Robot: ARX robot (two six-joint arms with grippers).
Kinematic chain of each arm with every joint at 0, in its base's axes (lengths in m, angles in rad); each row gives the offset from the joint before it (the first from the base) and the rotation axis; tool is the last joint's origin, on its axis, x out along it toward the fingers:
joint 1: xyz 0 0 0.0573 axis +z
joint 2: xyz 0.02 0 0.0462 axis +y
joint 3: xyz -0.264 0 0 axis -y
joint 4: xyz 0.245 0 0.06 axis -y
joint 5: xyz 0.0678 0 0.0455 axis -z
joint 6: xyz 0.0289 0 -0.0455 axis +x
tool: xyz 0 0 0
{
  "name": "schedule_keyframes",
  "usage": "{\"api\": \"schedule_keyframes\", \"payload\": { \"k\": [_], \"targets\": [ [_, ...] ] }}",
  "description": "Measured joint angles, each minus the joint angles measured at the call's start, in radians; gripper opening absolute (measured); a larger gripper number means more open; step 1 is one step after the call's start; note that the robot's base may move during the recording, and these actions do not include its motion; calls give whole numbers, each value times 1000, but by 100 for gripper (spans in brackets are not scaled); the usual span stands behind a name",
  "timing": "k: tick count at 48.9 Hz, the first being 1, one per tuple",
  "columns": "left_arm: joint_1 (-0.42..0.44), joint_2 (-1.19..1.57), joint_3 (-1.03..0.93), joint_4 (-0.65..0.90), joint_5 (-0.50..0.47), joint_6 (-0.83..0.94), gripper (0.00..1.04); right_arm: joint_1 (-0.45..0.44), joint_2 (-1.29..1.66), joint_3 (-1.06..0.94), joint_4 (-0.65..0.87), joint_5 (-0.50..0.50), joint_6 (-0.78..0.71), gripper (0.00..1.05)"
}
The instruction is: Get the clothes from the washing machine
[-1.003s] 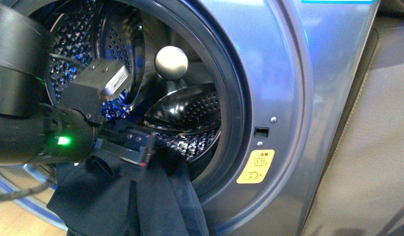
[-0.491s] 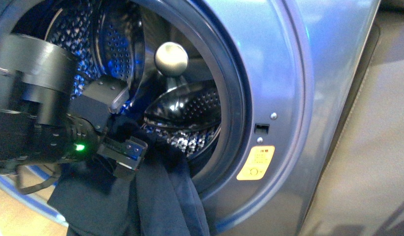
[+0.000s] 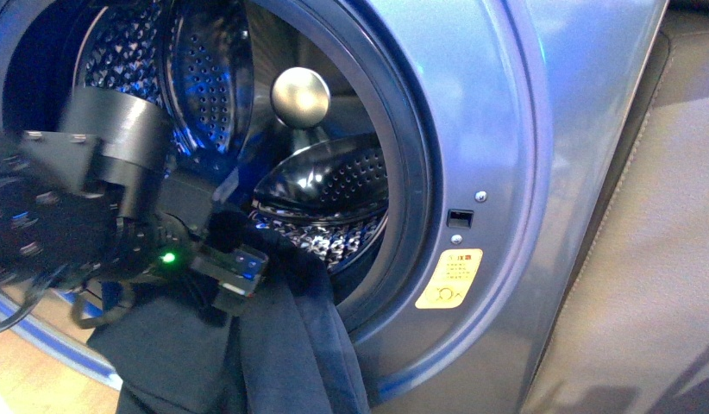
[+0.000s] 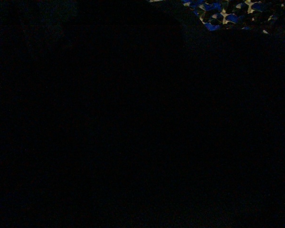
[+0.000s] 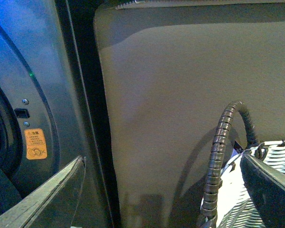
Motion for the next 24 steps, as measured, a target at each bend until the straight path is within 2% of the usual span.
{"api": "schedule_keyframes", "payload": {
  "k": [15, 24],
  "targets": [
    [-38, 7, 4, -48, 130, -147, 98, 0, 0, 0, 0, 0, 0, 97],
    [-68, 1, 4, -51, 168, -178, 98, 0, 0, 0, 0, 0, 0, 97]
  ]
}}
